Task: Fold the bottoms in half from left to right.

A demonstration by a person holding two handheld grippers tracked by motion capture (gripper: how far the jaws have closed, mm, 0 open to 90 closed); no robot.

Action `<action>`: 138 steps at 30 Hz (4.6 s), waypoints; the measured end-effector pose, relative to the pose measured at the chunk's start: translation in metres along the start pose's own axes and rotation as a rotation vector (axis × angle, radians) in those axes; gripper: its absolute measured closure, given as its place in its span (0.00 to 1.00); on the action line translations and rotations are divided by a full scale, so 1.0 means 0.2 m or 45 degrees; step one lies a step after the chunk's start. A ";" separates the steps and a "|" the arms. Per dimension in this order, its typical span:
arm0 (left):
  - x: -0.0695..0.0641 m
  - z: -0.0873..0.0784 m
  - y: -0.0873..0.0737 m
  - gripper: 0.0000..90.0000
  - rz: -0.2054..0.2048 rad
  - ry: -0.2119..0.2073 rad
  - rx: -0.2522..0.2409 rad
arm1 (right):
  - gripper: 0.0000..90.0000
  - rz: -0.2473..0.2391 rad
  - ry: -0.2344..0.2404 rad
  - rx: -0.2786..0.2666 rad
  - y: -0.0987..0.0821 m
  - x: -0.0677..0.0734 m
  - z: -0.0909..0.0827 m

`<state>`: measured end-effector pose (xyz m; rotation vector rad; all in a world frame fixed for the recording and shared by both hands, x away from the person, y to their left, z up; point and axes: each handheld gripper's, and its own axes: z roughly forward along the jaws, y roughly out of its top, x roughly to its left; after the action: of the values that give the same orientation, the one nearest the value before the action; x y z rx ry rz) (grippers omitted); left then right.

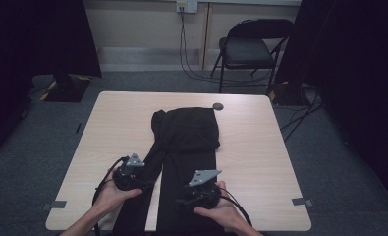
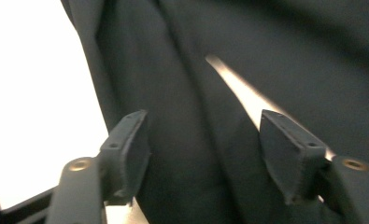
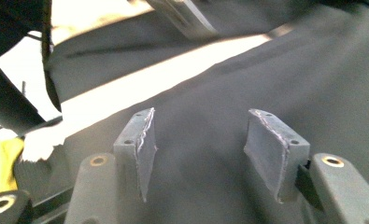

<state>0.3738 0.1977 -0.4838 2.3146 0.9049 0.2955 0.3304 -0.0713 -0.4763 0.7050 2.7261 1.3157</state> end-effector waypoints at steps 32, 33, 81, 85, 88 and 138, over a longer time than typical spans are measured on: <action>0.13 -0.05 0.32 0.49 -0.366 -0.222 -0.450 | 1.00 0.034 0.127 -0.313 0.17 0.05 -0.16; 0.13 -0.06 0.32 0.47 -0.365 -0.212 -0.471 | 1.00 0.055 0.103 -0.339 0.17 0.01 -0.21; 0.33 0.38 0.57 0.87 -0.267 0.006 -0.293 | 0.82 0.337 -0.597 -0.072 0.14 -0.96 0.03; 0.32 0.29 0.65 0.90 -0.236 -0.024 -0.389 | 0.91 0.364 -0.578 -0.158 0.20 -0.96 -0.06; 0.31 0.14 0.77 0.90 -0.190 -0.032 -0.500 | 0.91 0.353 -0.589 -0.245 0.30 -0.96 -0.17; 0.24 0.34 0.33 0.87 -0.141 0.046 -0.261 | 0.85 0.299 -0.421 -0.155 0.03 -0.77 0.02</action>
<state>0.4727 0.1600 -0.4966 2.0701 0.9700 0.3666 0.4709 -0.1293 -0.4996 1.1440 2.3390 1.2573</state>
